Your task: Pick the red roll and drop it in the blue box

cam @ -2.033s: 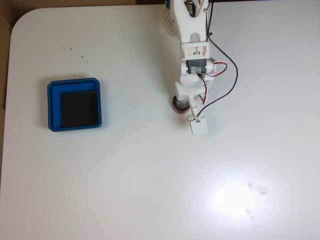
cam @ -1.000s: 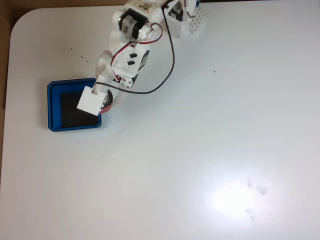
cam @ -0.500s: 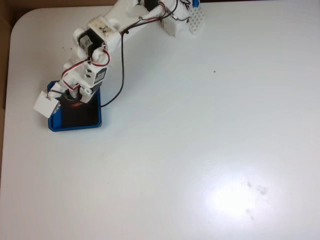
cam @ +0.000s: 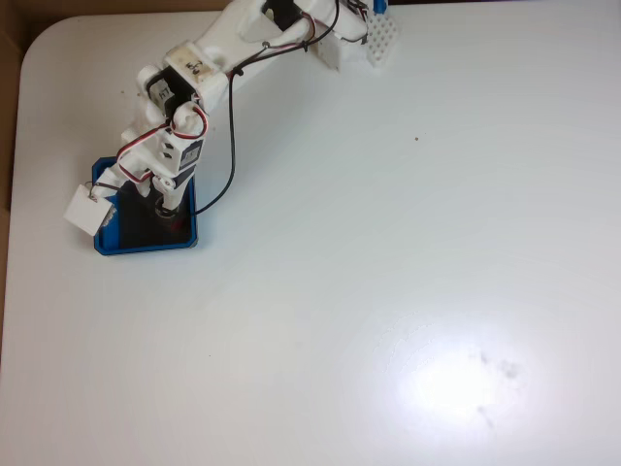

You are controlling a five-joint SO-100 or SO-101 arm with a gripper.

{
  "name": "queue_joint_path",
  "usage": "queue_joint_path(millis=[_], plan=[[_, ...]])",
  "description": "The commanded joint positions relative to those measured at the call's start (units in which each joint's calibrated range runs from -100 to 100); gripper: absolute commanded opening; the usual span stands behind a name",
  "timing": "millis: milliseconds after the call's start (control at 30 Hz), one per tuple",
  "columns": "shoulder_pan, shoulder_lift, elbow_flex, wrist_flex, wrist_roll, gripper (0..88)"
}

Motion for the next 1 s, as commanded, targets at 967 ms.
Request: queue_joint_path(millis=[967], plan=[[0.28,-5.32,0.03,-0.47,-0.05,1.5]])
